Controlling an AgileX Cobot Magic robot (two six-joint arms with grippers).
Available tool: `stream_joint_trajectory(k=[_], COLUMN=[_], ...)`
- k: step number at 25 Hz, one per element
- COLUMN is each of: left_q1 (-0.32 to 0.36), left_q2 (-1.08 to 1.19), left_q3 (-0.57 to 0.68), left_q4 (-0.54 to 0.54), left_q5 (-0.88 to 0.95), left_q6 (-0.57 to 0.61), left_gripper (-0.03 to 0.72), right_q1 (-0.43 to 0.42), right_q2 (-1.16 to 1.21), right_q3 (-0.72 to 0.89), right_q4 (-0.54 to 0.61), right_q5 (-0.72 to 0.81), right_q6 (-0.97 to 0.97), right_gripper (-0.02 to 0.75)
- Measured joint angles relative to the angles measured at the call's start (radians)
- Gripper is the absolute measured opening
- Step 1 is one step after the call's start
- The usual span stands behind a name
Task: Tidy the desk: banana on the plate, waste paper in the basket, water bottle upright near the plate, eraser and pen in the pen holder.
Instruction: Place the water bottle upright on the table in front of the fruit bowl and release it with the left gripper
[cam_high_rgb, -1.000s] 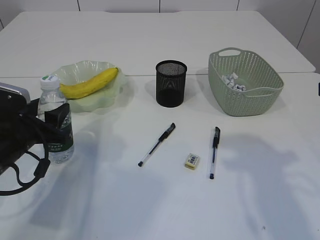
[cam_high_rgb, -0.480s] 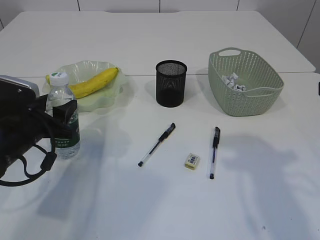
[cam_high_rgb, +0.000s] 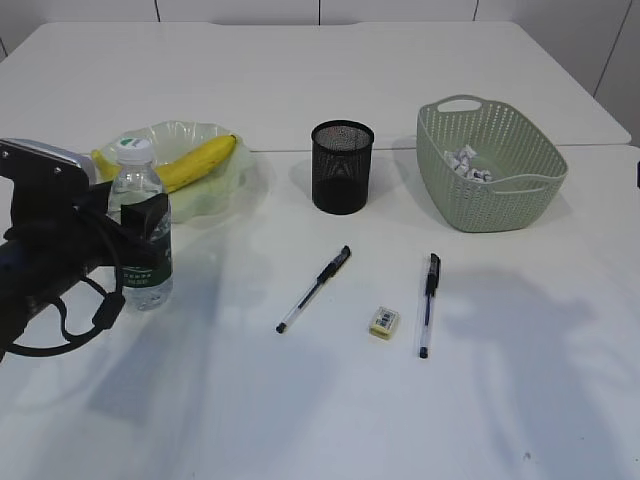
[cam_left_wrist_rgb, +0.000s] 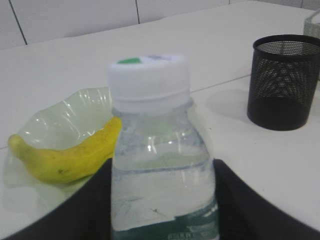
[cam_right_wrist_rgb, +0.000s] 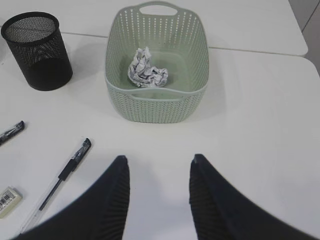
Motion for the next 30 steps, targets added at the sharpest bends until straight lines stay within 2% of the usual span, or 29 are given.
stream_joint_trajectory(k=[6,13,30], left_q1=[0.002,0.002,0.002], left_q2=[0.0,0.001,0.001], left_q3=[-0.002,-0.002,-0.002], left_q4=[0.062,0.01,0.016], left_q5=[0.002,0.002,0.002], left_q6=[0.0,-0.002,-0.003], left_gripper=[0.362,0.362,0.362], right_q1=[0.0,0.0,0.0], right_q2=[0.0,0.0,0.0], right_q3=[0.0,0.0,0.0], right_q4=[0.0,0.0,0.0], right_q5=[0.0,-0.002,-0.002], right_q6=[0.0,0.0,0.0], right_gripper=[0.302,0.302,0.302])
